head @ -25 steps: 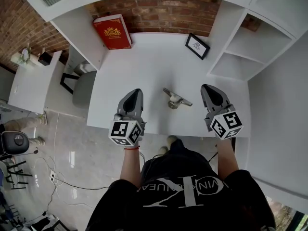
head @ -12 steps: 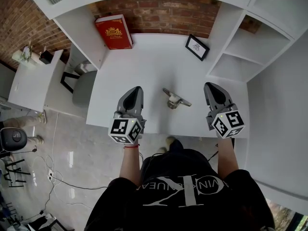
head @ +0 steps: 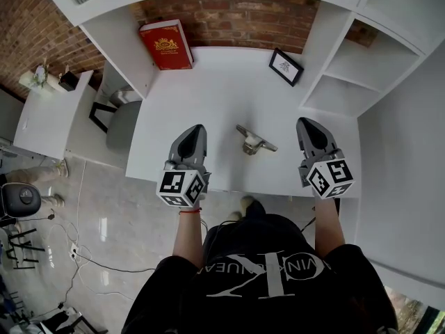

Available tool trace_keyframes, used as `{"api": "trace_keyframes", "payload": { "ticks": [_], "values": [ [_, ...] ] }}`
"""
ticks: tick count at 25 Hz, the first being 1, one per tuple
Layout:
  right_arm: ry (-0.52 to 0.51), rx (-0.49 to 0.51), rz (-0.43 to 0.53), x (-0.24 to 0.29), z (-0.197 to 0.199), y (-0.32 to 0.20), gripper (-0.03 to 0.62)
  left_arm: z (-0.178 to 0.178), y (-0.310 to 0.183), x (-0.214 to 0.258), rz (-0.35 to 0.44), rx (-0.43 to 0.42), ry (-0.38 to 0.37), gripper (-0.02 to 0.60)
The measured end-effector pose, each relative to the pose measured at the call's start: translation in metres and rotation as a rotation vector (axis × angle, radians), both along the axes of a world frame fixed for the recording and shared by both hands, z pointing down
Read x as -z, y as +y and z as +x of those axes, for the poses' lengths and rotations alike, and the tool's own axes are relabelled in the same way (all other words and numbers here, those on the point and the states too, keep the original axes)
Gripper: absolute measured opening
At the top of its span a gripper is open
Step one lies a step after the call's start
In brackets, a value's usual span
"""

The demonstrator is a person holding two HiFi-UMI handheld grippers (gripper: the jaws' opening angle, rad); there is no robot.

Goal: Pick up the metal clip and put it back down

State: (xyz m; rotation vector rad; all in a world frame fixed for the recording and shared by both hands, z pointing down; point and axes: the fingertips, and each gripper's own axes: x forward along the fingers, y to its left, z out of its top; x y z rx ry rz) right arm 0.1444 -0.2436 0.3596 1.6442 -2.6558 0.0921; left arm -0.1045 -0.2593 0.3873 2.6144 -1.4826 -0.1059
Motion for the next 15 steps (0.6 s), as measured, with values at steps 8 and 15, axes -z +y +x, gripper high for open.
{"api": "trace_keyframes", "payload": {
  "ticks": [8,15],
  "values": [
    [-0.006,-0.001,-0.009,-0.0008,0.0021,0.0039,0.014,-0.0044,0.0042,0.0006,-0.002,0.014,0.004,0.008],
    [-0.006,0.017,-0.008,0.0004,-0.0020,0.0036,0.014,-0.0053,0.0065,0.0001,-0.004,0.020,0.004,0.008]
  ]
}}
